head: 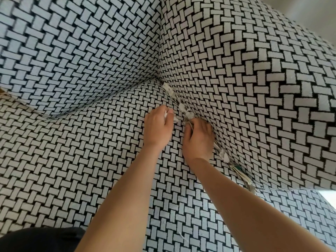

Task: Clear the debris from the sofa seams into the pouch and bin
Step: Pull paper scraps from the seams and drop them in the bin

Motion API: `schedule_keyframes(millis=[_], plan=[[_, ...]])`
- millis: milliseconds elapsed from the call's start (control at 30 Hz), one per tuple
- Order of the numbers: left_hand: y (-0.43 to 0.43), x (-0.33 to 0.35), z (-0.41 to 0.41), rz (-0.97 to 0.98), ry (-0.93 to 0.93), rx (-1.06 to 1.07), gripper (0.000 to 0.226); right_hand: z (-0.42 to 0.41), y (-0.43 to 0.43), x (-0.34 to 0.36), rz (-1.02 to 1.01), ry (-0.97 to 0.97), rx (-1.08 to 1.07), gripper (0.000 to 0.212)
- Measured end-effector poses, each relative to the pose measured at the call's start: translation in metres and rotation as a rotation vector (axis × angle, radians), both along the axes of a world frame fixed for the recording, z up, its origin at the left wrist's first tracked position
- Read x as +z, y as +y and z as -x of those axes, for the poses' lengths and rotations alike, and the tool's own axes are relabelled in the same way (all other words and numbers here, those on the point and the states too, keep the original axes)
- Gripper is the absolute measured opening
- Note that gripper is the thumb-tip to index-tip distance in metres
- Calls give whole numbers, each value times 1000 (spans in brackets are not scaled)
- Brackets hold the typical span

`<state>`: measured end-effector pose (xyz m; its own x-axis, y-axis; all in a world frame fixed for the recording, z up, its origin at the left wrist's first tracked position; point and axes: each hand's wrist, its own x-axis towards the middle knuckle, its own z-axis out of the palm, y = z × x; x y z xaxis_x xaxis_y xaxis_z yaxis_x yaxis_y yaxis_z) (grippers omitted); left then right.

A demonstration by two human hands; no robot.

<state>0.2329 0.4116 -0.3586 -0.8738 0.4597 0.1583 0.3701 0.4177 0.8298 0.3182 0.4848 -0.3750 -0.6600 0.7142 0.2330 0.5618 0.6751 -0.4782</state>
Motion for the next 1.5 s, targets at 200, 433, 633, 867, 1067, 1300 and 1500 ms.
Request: schedule_keyframes(millis=[200, 433, 633, 867, 1067, 1300, 1500], plan=[[1, -1, 1, -11, 26, 3, 17, 1, -3, 3, 27, 204, 74, 7], [1, -2, 1, -19, 36, 3, 17, 4, -3, 0, 100, 169, 22, 41], [0, -4, 1, -50, -18, 4, 20, 3, -1, -2, 29, 149, 30, 16], [-10, -7, -5, 9, 38, 94, 29, 3, 1, -4, 46, 159, 96, 13], [-40, 0, -15, -14, -161, 103, 27, 2, 0, -3, -110, 186, 163, 4], [-86, 10, -65, 220, -254, 77, 52, 2, -2, 7, -89, 4, 227, 18], [-117, 19, -95, 100, -470, 168, 51, -12, -23, 21, -159, -308, 299, 40]])
